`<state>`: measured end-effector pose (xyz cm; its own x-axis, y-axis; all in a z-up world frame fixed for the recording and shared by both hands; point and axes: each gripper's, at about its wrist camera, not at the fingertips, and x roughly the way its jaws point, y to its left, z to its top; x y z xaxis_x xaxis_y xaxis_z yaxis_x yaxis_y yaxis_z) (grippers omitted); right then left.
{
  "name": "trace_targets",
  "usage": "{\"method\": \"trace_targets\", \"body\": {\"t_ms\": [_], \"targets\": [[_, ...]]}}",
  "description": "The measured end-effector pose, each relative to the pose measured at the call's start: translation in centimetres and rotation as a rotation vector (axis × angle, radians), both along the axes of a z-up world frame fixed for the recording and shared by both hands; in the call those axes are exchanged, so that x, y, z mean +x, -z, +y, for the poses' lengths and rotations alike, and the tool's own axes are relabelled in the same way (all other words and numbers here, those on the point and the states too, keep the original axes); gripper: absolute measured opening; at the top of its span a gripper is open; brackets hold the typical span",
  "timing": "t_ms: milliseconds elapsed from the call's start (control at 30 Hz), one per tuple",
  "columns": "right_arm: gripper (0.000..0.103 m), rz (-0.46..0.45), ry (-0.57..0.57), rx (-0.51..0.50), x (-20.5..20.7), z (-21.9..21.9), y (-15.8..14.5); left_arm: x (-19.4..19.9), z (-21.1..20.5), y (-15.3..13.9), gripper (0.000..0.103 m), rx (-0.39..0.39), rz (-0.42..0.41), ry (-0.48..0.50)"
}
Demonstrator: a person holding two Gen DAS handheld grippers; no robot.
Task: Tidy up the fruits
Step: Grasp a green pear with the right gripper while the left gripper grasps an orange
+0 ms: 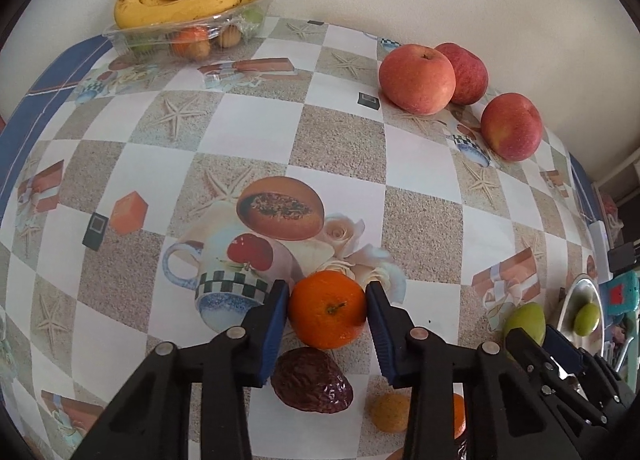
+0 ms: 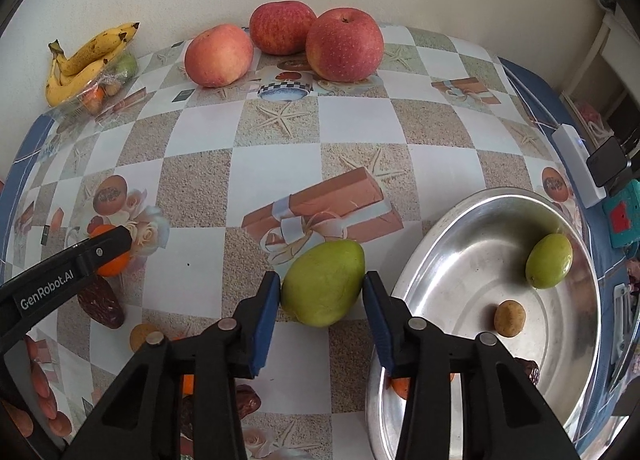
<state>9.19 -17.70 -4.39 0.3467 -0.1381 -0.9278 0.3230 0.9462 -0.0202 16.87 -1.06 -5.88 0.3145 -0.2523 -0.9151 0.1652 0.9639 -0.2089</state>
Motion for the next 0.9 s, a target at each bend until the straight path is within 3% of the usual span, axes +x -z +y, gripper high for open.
{"method": "trace_targets", "body": {"t_ms": [333, 500, 900], "targets": [[0.044, -0.011, 0.002, 0.03, -0.2, -0.1, -0.2, 0.1, 1.1, -0.2, 0.041, -0.01, 0.032, -0.038], [0.044, -0.06, 0.026, 0.244, -0.5, -0.6, -0.4, 0.1, 1.6, -1.3, 0.041, -0.016, 0.02, -0.049], [0.042, -0.172, -0.01, 0.282, -1.1, 0.6, -4.9, -0.5, 2.6, -5.3, 0.041, -0.037, -0.05, -0.061]]}}
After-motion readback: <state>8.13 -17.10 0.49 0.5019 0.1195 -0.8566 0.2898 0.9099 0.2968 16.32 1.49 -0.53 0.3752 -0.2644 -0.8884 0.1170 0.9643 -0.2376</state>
